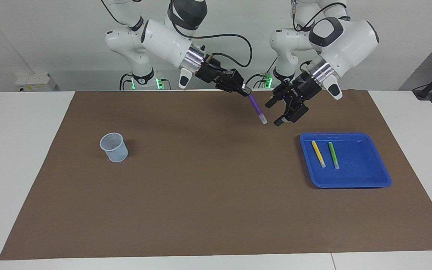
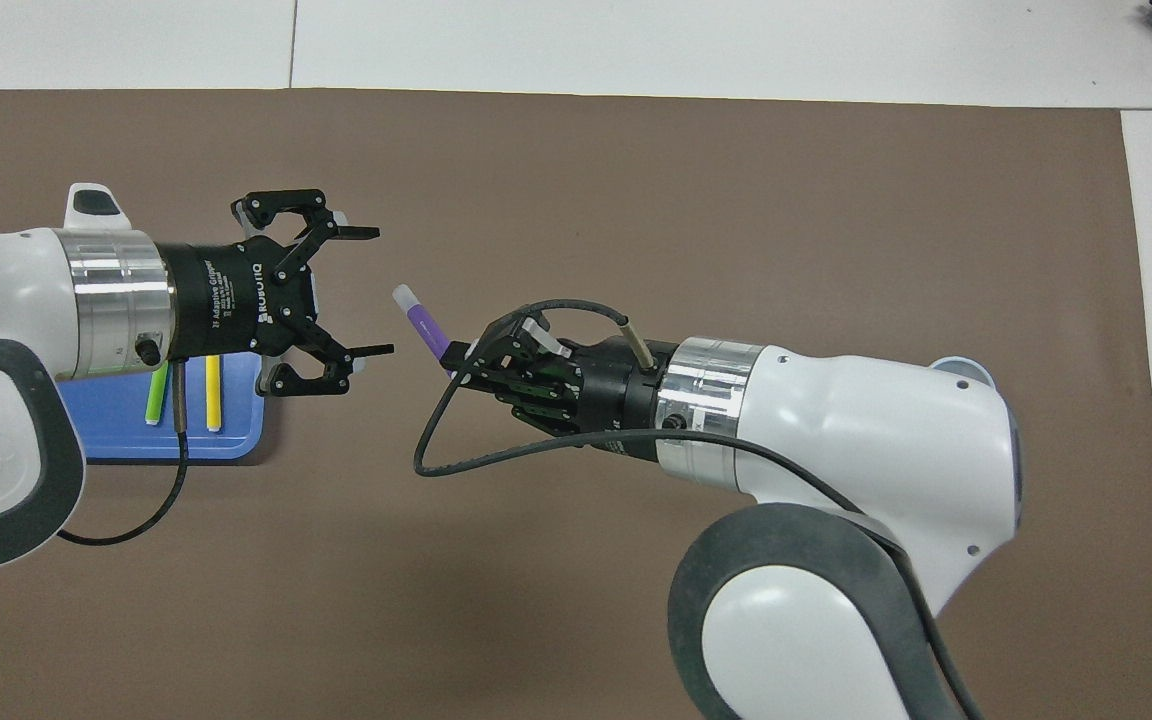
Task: Right arm passes pens to left for tray arrangement
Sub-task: 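Carry the purple pen toward the left gripper while the left gripper approaches, then close the left gripper on the purple pen tip near the right gripper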
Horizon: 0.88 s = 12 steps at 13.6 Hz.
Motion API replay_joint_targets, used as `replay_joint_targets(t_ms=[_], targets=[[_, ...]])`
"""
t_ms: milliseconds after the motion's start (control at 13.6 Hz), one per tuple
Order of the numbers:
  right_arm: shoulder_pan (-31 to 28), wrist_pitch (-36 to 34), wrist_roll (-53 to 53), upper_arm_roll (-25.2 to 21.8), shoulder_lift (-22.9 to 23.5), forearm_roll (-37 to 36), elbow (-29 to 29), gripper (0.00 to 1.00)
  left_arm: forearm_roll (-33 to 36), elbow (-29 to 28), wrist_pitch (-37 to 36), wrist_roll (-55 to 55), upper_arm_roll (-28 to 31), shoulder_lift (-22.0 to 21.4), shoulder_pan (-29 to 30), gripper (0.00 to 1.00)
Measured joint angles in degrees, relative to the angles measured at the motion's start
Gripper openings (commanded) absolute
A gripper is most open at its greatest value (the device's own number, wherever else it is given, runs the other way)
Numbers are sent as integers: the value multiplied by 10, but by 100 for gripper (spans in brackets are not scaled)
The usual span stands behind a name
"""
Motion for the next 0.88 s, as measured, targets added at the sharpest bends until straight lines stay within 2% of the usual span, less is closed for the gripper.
replay_joint_targets(t_ms=[294, 515, 662, 736, 809, 883], targets=[[0, -19, -3, 0, 0, -13, 0, 0, -5, 0, 1, 76, -2, 0, -17, 100], [0, -20, -3, 0, 0, -19, 0, 0, -7, -2, 0, 130, -3, 0, -25, 91], [0, -20, -3, 0, 0, -19, 0, 0, -7, -4, -13, 165, -3, -1, -26, 78], [0, -20, -3, 0, 0, -19, 0, 0, -7, -6, -24, 187, -2, -2, -26, 75], [0, -20, -3, 0, 0, -20, 0, 0, -7, -9, -36, 203, 0, -4, -26, 67], [0, -20, -3, 0, 0, -20, 0, 0, -7, -10, -46, 214, 3, -6, -26, 47]])
